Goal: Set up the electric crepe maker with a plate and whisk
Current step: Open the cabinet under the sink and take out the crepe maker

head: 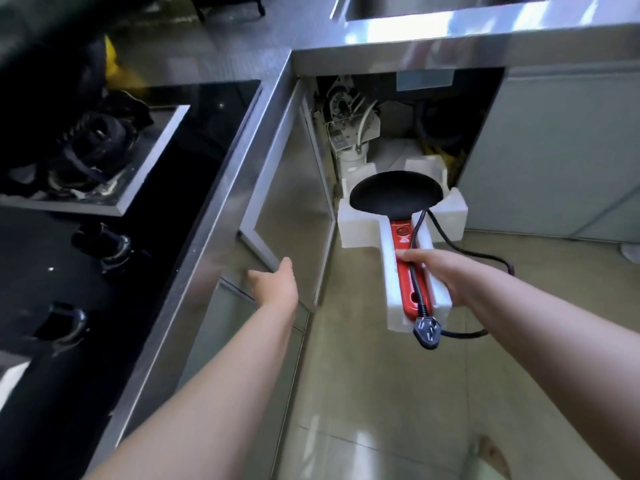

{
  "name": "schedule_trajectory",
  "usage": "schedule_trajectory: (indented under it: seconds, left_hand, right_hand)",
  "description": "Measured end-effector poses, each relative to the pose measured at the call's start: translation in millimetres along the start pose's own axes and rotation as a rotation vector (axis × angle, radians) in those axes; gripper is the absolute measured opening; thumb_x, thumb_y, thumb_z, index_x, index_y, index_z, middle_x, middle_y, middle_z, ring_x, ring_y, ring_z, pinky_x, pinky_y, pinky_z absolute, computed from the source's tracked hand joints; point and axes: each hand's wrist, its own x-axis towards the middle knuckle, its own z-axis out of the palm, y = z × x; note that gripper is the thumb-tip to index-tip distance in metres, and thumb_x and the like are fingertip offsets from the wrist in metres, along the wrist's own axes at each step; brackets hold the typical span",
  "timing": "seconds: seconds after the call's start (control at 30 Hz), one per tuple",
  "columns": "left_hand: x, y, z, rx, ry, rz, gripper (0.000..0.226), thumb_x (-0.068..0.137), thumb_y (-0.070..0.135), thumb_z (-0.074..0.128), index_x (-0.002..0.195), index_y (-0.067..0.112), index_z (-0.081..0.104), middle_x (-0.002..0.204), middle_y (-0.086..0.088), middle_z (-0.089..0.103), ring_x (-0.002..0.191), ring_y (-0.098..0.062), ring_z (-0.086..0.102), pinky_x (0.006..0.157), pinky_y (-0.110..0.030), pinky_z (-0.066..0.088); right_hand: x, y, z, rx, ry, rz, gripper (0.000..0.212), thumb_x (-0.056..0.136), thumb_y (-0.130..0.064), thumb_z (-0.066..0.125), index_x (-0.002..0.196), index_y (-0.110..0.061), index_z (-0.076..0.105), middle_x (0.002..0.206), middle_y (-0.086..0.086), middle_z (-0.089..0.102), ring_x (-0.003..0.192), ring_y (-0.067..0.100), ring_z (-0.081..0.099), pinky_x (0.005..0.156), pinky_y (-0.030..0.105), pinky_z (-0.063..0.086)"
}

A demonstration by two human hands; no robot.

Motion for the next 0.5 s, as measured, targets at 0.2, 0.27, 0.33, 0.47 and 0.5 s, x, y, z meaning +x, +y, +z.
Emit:
schedule_trajectory:
  seconds: [0.2, 0.27, 0.33, 0.47, 0.5]
  left_hand:
    - [-30.1, 30.5, -27.3, -0.061, 0.014, 0.242, 0.072, 0.092, 0.024, 0.061, 0.151, 0.006, 0.023, 0.154, -0.013, 0.035, 0.139, -0.028, 0.04, 0.112, -0.034, 0.032]
    - [-46.9, 43.9, -33.5, -0.211, -0.018, 0.165, 0.071, 0.092, 0.018, 0.06, 0.152, 0.013, 0.022, 0.151, -0.01, 0.038, 0.132, -0.029, 0.046, 0.105, -0.035, 0.037]
    - [-54.8, 53.3, -31.1, -0.33, -0.074, 0.076, 0.073, 0.091, 0.013, 0.061, 0.152, 0.019, 0.02, 0.15, -0.007, 0.039, 0.128, -0.028, 0.047, 0.099, -0.035, 0.038]
    - [-65.3, 62.0, -32.7, -0.372, -0.114, -0.005, 0.081, 0.086, 0.012, 0.069, 0.15, 0.023, 0.021, 0.149, -0.005, 0.039, 0.119, -0.027, 0.049, 0.093, -0.039, 0.041]
    - [-69.1, 62.9, -30.6, -0.349, -0.125, -0.007, 0.082, 0.085, 0.013, 0.071, 0.149, 0.022, 0.021, 0.149, -0.006, 0.039, 0.12, -0.028, 0.049, 0.096, -0.042, 0.043]
  right_hand:
    - [-47.6, 6.3, 7.2, -0.001, 0.028, -0.059, 0.023, 0.086, -0.028, 0.065, 0.099, -0.009, 0.062, 0.088, 0.01, 0.069, 0.076, 0.027, 0.066, 0.079, 0.038, 0.053]
    - [-67.5, 5.7, 9.1, -0.012, 0.016, -0.085, 0.023, 0.087, -0.028, 0.064, 0.1, -0.01, 0.062, 0.086, 0.01, 0.068, 0.072, 0.026, 0.065, 0.07, 0.035, 0.052]
    - [-82.4, 3.6, 7.3, -0.013, 0.011, -0.101, 0.023, 0.086, -0.029, 0.064, 0.099, -0.011, 0.061, 0.084, 0.01, 0.068, 0.068, 0.025, 0.065, 0.064, 0.032, 0.05]
    - [-112.8, -1.9, -2.6, -0.002, -0.009, -0.129, 0.027, 0.084, -0.029, 0.067, 0.102, -0.01, 0.063, 0.08, 0.009, 0.071, 0.067, 0.026, 0.068, 0.065, 0.032, 0.052]
    - [-122.4, -5.3, -6.1, -0.005, -0.01, -0.137, 0.025, 0.084, -0.028, 0.067, 0.1, -0.01, 0.064, 0.077, 0.008, 0.072, 0.066, 0.025, 0.068, 0.067, 0.032, 0.052]
